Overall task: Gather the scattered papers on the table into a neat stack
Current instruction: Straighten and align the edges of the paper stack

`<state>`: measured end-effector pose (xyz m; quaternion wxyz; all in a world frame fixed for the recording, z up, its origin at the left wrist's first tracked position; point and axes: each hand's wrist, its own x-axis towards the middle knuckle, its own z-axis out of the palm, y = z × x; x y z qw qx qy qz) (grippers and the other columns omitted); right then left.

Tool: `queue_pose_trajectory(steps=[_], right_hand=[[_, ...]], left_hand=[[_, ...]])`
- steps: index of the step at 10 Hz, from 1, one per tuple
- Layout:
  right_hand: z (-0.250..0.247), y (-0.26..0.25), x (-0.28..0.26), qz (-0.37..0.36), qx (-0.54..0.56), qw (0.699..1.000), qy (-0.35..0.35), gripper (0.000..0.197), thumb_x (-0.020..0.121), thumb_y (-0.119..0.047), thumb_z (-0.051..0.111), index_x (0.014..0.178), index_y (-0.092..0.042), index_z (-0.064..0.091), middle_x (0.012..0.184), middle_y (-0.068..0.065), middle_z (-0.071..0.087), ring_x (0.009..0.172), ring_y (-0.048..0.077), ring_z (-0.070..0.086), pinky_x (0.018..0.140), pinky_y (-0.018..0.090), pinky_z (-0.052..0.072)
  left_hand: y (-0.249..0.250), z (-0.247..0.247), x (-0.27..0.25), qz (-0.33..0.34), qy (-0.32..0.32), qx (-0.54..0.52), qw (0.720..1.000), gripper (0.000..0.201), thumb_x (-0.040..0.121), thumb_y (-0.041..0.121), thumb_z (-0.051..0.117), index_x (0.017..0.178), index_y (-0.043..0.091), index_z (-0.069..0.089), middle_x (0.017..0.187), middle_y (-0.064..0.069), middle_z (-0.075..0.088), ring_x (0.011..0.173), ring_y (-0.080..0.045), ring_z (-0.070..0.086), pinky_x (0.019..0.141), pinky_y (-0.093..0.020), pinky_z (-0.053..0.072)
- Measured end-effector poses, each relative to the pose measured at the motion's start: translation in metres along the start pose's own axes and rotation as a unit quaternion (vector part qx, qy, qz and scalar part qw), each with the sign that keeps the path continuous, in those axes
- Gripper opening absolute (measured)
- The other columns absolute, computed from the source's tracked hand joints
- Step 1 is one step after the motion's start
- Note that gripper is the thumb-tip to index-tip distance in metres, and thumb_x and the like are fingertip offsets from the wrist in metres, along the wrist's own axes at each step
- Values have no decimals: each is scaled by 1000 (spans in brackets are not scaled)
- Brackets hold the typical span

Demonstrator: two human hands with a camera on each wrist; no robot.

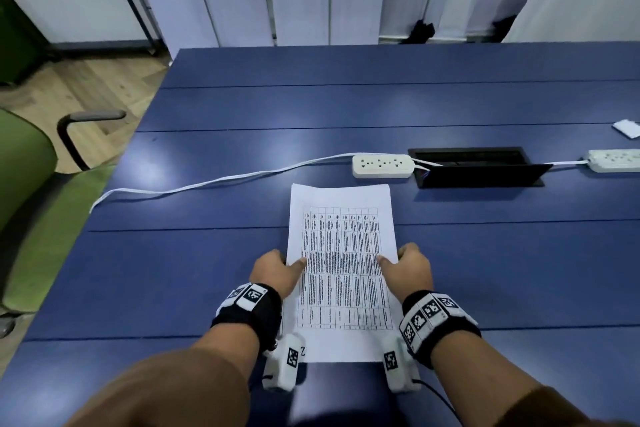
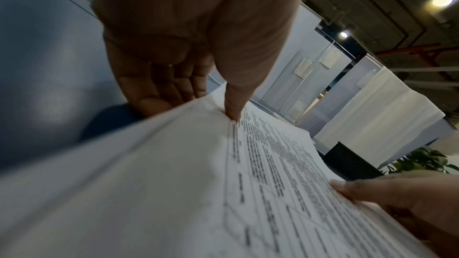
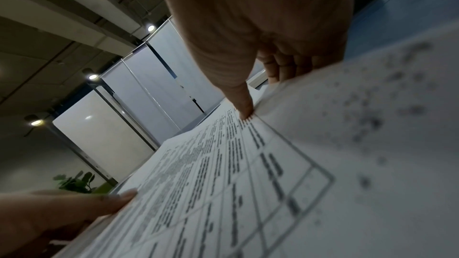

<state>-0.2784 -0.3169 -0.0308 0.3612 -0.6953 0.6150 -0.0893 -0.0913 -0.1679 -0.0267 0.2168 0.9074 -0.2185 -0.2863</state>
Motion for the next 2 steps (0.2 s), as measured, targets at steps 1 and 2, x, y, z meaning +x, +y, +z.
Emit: queue_pose_trajectory(steps=[1, 2], right_hand=[[-5, 2, -1, -19, -13, 1000, -9, 51, 84, -38, 69, 116, -4, 51, 114, 14, 61, 104, 32, 60, 84, 37, 49], [-15, 4, -1, -25, 10, 999, -17, 59, 85, -45, 67, 126, -6, 48, 124, 14, 57, 112, 30, 57, 92, 38, 47]], left_hand=[[-5, -3, -6, 6, 13, -14, 1000, 46, 82, 57, 65, 86, 13, 51, 82, -2, 60, 78, -23, 58, 65, -30, 44], [-13, -11, -9, 17, 16, -41, 999, 52, 82, 61, 62, 96, 12, 52, 91, -2, 63, 86, -22, 60, 73, -29, 44]])
